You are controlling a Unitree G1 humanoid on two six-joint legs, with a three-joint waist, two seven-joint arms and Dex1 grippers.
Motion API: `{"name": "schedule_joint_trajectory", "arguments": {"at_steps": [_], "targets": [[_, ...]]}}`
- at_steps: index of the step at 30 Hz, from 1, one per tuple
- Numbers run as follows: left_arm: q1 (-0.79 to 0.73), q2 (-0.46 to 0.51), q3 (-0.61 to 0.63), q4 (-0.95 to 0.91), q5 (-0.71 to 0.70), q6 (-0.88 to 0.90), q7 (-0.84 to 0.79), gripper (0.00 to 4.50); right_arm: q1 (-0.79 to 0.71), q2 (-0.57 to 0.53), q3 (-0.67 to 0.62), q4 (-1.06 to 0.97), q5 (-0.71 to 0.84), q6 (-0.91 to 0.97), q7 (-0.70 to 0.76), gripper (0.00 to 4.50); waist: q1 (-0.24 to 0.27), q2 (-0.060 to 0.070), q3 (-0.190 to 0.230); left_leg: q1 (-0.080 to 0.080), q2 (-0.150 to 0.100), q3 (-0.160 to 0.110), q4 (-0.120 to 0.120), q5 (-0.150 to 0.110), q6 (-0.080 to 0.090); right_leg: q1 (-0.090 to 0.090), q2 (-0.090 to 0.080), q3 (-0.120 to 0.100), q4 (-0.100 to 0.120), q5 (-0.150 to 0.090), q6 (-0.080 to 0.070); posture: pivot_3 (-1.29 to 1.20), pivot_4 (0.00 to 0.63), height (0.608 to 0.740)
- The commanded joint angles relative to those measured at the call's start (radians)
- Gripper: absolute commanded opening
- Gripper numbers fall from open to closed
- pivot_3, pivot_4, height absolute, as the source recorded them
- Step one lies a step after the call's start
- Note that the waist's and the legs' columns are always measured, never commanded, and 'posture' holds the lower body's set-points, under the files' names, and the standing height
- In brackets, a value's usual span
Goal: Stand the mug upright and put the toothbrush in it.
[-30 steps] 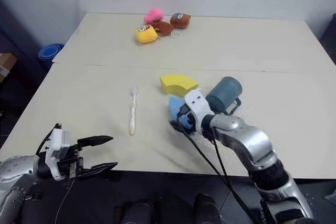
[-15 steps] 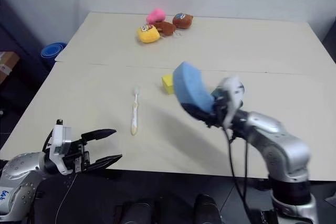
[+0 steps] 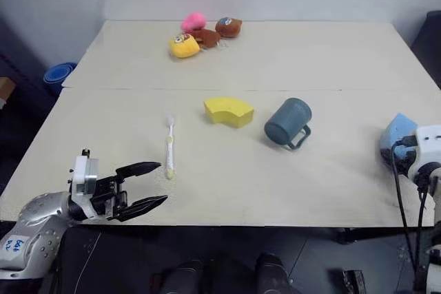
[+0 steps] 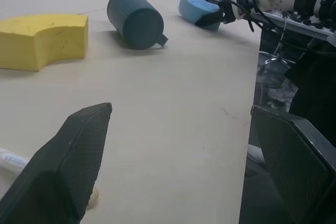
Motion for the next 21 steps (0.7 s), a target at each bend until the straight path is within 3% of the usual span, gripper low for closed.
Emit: {"name": "schedule_joint_trajectory", "arguments": {"at_steps": [1, 6, 10, 15, 21], "targets": [[-0.012, -0.005, 0.009, -0.004, -0.012, -0.012, -0.003, 4.5, -0.034, -0.086, -0.008, 0.02, -0.005, -0.13, 0.126, 4.49, -0.001, 0.001, 0.001, 0.0, 0.0, 0.0, 0.0, 0.0, 0.0, 0.0, 0.0, 0.0, 0.0, 0.0, 0.0, 0.0, 0.15, 0.74], [-0.002, -0.009, 0.018, 0.01, 0.02, -0.039, 0.011, 4.5, 0.009, -0.237, -0.028, -0.148, 0.092, -0.114, 0.507, 4.49, 0.01, 0.004, 0.002, -0.001, 0.0, 0.0, 0.001, 0.0, 0.0, 0.0, 0.0, 0.0, -0.001, 0.001, 0.001, 0.0, 0.15, 0.74], [0.001, -0.029, 0.031, 0.032, 0.037, -0.07, 0.045, 4.5, -0.009, -0.245, 0.031, -0.394, 0.17, 0.064, 0.605, 4.49, 0.014, 0.002, 0.002, -0.001, 0.001, 0.0, 0.002, -0.001, 0.0, 0.001, 0.0, 0.0, -0.001, 0.001, 0.001, 0.0, 0.15, 0.74], [-0.014, -0.057, 0.042, 0.058, 0.053, -0.085, 0.1, 4.5, -0.202, -0.043, 0.228, -0.652, 0.201, 0.221, 0.545, 4.49, 0.004, 0.002, 0.003, 0.001, 0.005, 0.001, 0.003, -0.002, -0.002, 0.001, 0.002, -0.001, -0.001, 0.001, 0.001, 0.0, 0.15, 0.74], [-0.039, -0.089, 0.054, 0.069, 0.067, -0.093, 0.181, 4.5, -0.489, 0.285, 0.467, -0.473, 0.008, 0.256, 0.383, 4.49, 0.005, 0.002, 0.003, -0.002, 0.005, -0.001, 0.003, -0.003, -0.004, -0.003, 0.003, -0.003, 0.001, 0.001, 0.001, 0.0, 0.15, 0.74]]}}
